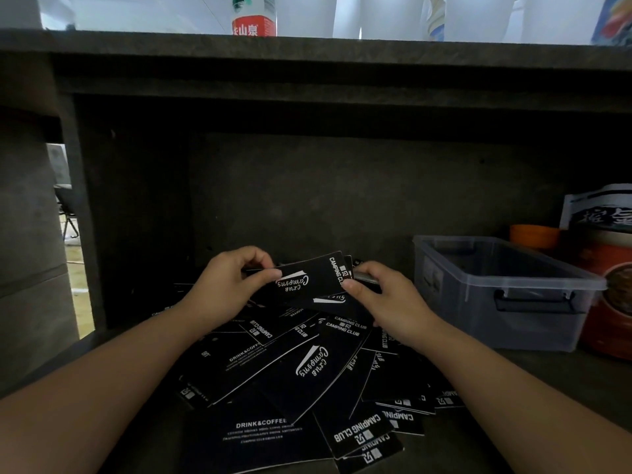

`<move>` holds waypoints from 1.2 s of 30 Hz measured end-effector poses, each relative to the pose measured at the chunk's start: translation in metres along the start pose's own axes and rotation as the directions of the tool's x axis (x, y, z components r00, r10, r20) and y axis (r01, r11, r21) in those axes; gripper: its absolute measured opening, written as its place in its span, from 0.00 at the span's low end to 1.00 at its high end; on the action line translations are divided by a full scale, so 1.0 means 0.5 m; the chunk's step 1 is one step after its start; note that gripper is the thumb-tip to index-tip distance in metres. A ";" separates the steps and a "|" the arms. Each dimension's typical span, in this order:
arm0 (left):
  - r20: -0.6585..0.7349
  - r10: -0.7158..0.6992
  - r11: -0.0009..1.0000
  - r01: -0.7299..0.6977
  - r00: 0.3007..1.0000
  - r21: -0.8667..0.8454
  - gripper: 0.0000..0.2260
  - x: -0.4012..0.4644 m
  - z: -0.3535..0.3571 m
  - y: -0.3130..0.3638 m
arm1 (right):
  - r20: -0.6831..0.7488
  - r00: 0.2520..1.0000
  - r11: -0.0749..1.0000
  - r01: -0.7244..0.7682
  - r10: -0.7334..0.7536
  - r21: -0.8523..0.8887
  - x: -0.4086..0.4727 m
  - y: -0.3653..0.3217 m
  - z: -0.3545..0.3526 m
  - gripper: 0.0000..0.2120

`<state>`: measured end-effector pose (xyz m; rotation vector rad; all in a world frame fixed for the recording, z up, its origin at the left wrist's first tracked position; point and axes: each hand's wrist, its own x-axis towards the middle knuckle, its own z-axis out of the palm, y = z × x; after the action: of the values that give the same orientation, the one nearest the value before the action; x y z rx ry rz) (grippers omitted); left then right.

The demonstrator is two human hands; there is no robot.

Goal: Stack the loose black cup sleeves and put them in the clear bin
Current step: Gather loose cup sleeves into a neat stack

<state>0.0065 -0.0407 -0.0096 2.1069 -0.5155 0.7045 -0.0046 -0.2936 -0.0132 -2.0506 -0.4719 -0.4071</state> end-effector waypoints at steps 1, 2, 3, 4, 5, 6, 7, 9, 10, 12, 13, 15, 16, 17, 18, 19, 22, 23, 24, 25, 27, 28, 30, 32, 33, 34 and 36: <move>0.005 0.002 1.000 -0.002 1.000 0.005 0.04 0.001 -0.001 -0.001 | -0.002 1.000 1.000 0.003 -0.003 -0.004 0.001 0.001 0.000 0.06; 0.010 0.001 1.000 -0.001 1.000 0.011 0.04 0.002 -0.002 -0.001 | -0.004 1.000 1.000 0.005 -0.005 -0.007 0.001 0.001 0.000 0.07; 0.017 0.001 1.000 -0.001 1.000 0.018 0.05 0.002 -0.002 -0.001 | -0.005 1.000 1.000 0.008 -0.008 -0.006 0.001 0.002 0.000 0.07; 0.029 0.002 1.000 -0.003 1.000 0.025 0.05 0.002 -0.003 -0.001 | -0.005 1.000 1.000 0.009 -0.009 -0.005 0.001 0.002 0.000 0.07; 0.039 0.005 0.999 -0.006 0.999 0.033 0.06 0.002 -0.003 0.000 | -0.004 1.000 1.000 0.010 -0.010 -0.005 0.000 0.003 0.000 0.08; 0.045 0.011 0.999 -0.013 0.999 0.047 0.06 0.002 -0.004 0.001 | -0.003 1.000 1.000 0.012 -0.012 -0.009 0.000 0.003 0.000 0.08; 0.041 0.019 0.998 -0.021 0.999 0.061 0.07 0.002 -0.005 0.001 | -0.004 1.000 1.000 0.014 -0.014 -0.016 0.001 0.003 0.000 0.08; 0.007 0.034 0.996 -0.034 0.999 0.076 0.09 0.001 -0.006 0.000 | -0.011 1.000 0.999 0.019 -0.020 -0.027 0.002 0.004 0.001 0.08; -0.020 0.038 0.996 -0.037 0.999 0.076 0.09 0.001 -0.007 0.000 | -0.014 1.000 0.999 0.026 -0.027 -0.031 0.002 0.004 0.001 0.07; -0.102 0.060 0.996 -0.054 0.993 0.066 0.09 0.000 -0.008 -0.002 | -0.015 0.999 0.999 0.037 -0.038 -0.033 0.003 0.006 0.002 0.05; -0.168 0.078 0.996 -0.069 0.983 0.061 0.08 0.001 -0.009 -0.001 | -0.014 0.999 0.999 0.036 -0.036 -0.030 0.003 0.008 0.003 0.04; -0.332 0.095 0.996 -0.089 0.938 0.031 0.08 0.003 -0.014 0.004 | -0.012 1.000 1.000 0.019 -0.019 -0.016 0.004 0.008 0.002 0.03; -0.403 0.084 0.995 -0.096 0.911 -0.009 0.08 0.004 -0.018 0.009 | -0.006 1.000 1.000 0.007 -0.007 -0.010 0.004 0.008 0.002 0.05; -0.450 0.070 0.992 -0.109 0.890 -0.061 0.07 0.005 -0.021 0.014 | 0.002 1.000 1.000 -0.002 0.002 -0.005 0.004 0.008 0.002 0.06; -0.472 0.070 0.986 -0.133 0.879 -0.101 0.06 0.004 -0.025 0.018 | 0.011 1.000 1.000 -0.007 0.007 0.002 0.004 0.008 0.002 0.08; -0.469 0.096 0.981 -0.164 0.878 -0.106 0.06 0.003 -0.026 0.021 | 0.018 1.000 1.000 -0.010 0.010 0.009 0.004 0.009 0.002 0.10; -0.302 0.290 0.955 -0.294 0.908 0.031 0.08 -0.002 -0.015 0.018 | 0.040 0.999 1.000 -0.031 0.031 -0.005 0.000 0.007 0.000 0.17; -0.202 0.330 0.944 -0.325 0.922 0.063 0.08 -0.002 -0.008 0.010 | 0.041 0.998 0.999 -0.044 0.045 -0.007 -0.001 0.006 -0.002 0.20; -0.097 0.320 0.947 -0.314 0.943 0.068 0.08 -0.004 -0.003 0.002 | 0.038 0.998 0.998 -0.056 0.056 0.001 -0.002 0.005 -0.004 0.23; 0.000 0.272 0.960 -0.272 0.962 0.065 0.07 -0.006 0.000 -0.005 | 0.037 0.997 0.998 -0.062 0.061 0.012 -0.004 0.003 -0.006 0.25; 0.134 0.173 0.978 -0.186 0.976 0.090 0.05 -0.010 0.001 -0.017 | 0.037 0.998 0.998 -0.053 0.052 0.017 -0.007 -0.002 -0.006 0.27; 0.162 0.138 0.984 -0.154 0.977 0.087 0.04 -0.011 0.001 -0.021 | 0.034 0.998 0.999 -0.045 0.045 0.015 -0.008 -0.001 -0.005 0.27; 0.153 0.085 0.995 -0.093 0.984 0.044 0.05 -0.010 0.001 -0.020 | 0.039 0.999 0.999 -0.037 0.036 0.026 -0.008 0.000 -0.003 0.28; 0.115 0.041 0.998 -0.046 0.993 0.037 0.05 -0.006 0.005 -0.014 | 0.071 0.997 0.999 -0.020 0.017 0.040 -0.009 -0.002 -0.003 0.28; 0.089 0.026 0.998 -0.032 0.996 0.061 0.07 -0.004 0.009 -0.013 | 0.095 0.995 0.999 -0.009 0.004 0.047 -0.010 -0.005 -0.003 0.28; 0.063 0.012 0.995 -0.018 0.998 0.096 0.10 -0.003 0.013 -0.011 | 0.122 0.992 0.999 -0.006 0.000 0.049 -0.011 -0.007 -0.002 0.27; 0.015 -0.017 0.987 0.015 1.000 0.157 0.16 -0.004 0.023 -0.005 | 0.156 0.988 0.998 -0.019 0.009 0.064 -0.015 -0.011 0.000 0.25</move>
<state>0.0100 -0.0482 -0.0181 2.2629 -0.4644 0.7399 -0.0138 -0.2923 -0.0122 -2.0295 -0.5575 -0.2205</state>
